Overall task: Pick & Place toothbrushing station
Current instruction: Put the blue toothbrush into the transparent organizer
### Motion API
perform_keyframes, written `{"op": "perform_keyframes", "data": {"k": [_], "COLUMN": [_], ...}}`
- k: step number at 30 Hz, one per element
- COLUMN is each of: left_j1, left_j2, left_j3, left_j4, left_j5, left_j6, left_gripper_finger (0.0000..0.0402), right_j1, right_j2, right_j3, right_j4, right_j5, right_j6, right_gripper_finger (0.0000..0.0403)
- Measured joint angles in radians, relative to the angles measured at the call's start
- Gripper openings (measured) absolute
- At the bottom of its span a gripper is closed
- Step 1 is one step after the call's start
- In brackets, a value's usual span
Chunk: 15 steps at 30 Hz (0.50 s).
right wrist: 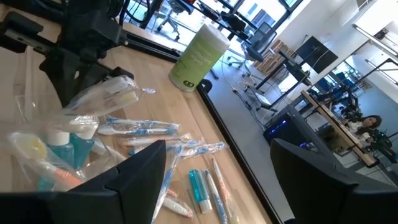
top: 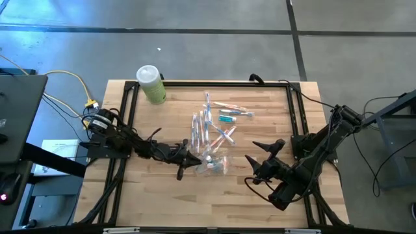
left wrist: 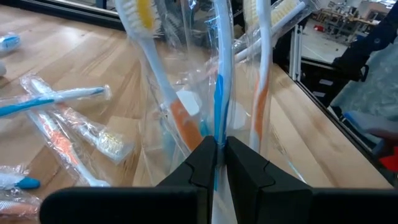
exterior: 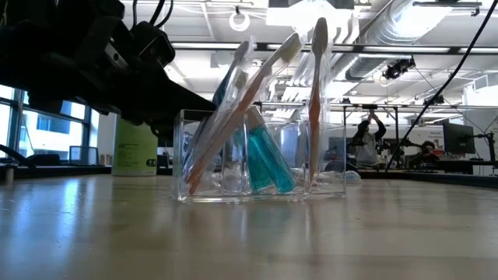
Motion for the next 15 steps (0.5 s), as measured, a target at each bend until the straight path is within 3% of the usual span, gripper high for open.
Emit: {"op": "perform_keyframes", "data": {"k": [10,15], "left_j1": [-0.003,-0.016], "left_j2": [0.0,0.0], "left_j3": [0.0,0.0], "left_j4": [0.001,0.001], "left_j5": [0.0,-0.026], "left_j6": [-0.018,0.042], "left_gripper_finger": [0.0027,0.0027], "right_j1": [0.0,0.0], "right_j2": [0.0,0.0], "right_j3": [0.0,0.0], "right_j4": [0.0,0.0], "right_j5": [-0.001,-0.002], "right_j6": [0.0,0.0], "right_gripper_finger": [0.0282,0.0282]}}
